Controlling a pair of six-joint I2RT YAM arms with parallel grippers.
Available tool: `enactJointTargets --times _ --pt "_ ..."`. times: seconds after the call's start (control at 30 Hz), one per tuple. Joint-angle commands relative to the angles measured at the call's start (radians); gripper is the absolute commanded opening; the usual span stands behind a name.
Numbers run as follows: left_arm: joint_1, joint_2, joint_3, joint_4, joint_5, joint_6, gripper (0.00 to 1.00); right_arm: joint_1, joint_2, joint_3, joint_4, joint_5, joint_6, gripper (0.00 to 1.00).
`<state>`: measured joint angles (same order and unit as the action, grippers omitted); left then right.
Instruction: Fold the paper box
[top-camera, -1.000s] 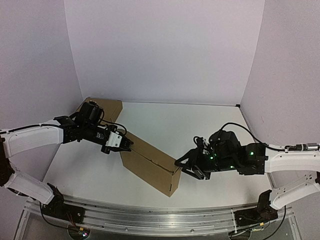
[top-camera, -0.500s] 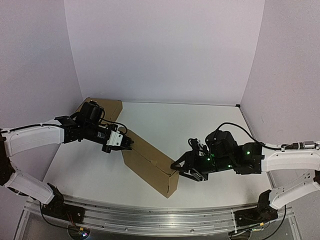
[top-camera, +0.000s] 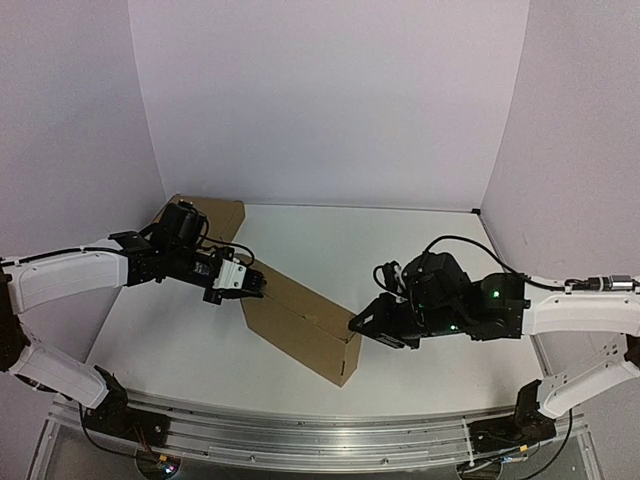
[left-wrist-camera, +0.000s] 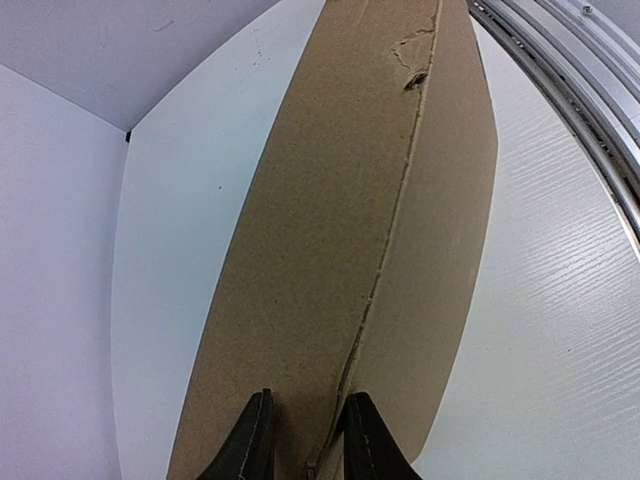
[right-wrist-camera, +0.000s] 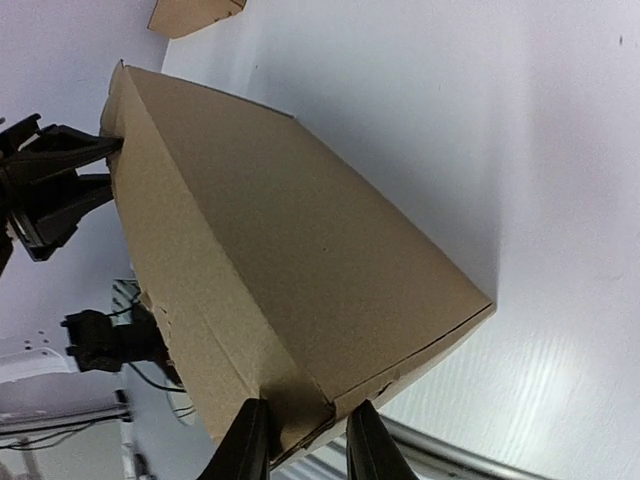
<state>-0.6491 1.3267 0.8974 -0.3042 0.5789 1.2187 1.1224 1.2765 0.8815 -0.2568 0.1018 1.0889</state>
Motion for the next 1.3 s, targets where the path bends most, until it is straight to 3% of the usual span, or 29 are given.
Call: enactJointTargets --times 0.0,0.2,0.37,0.5,0.63,0.7,0.77,0.8,0.87,0.97,1.13,1.2,1.27 --pt "-0.013 0.028 -0.060 -0.205 0.035 -0.108 0.12 0.030 0.085 0.067 -0.192 0.101 -0.453 0.16" --pt "0.001 -0.086 -0.041 -0.276 0.245 -0.176 0.54 0.039 0.146 0.113 -0.201 0.110 -0.576 0.13" --pt "0.010 -0.204 -0.010 -0.201 0.334 -0.497 0.73 0.066 0.180 0.105 -0.203 0.179 -0.580 0.13" --pt "0.038 -0.239 0.007 -0.134 0.253 -0.884 0.77 0.073 0.183 0.088 -0.203 0.223 -0.572 0.13" --pt "0.116 -0.200 0.007 -0.217 0.198 -0.960 0.77 0.073 0.198 0.056 -0.200 0.234 -0.576 0.14" --pt "0.184 -0.155 0.012 -0.249 0.056 -0.981 0.73 0.073 0.194 0.051 -0.200 0.230 -0.580 0.16" --pt "0.231 -0.089 0.061 -0.302 -0.085 -1.017 0.64 0.073 0.180 0.052 -0.201 0.227 -0.576 0.19" --pt "0.253 -0.061 0.096 -0.335 -0.074 -1.016 0.58 0.072 0.174 0.057 -0.201 0.221 -0.580 0.20" --pt "0.278 -0.038 0.157 -0.450 0.120 -0.849 0.52 0.072 0.166 0.070 -0.199 0.200 -0.603 0.25" --pt "0.279 -0.075 0.171 -0.735 0.346 -0.227 0.58 0.072 0.170 0.093 -0.189 0.182 -0.663 0.30" --pt "0.259 -0.083 0.056 -0.986 0.239 0.279 0.60 0.042 0.189 0.126 -0.149 0.130 -0.737 0.44" --pt "0.226 -0.068 -0.003 -1.018 0.205 0.340 0.57 0.024 0.196 0.128 -0.125 0.083 -0.737 0.50" --pt "0.176 -0.081 -0.072 -0.903 0.169 0.265 0.57 0.021 0.207 0.140 -0.117 0.068 -0.747 0.53"
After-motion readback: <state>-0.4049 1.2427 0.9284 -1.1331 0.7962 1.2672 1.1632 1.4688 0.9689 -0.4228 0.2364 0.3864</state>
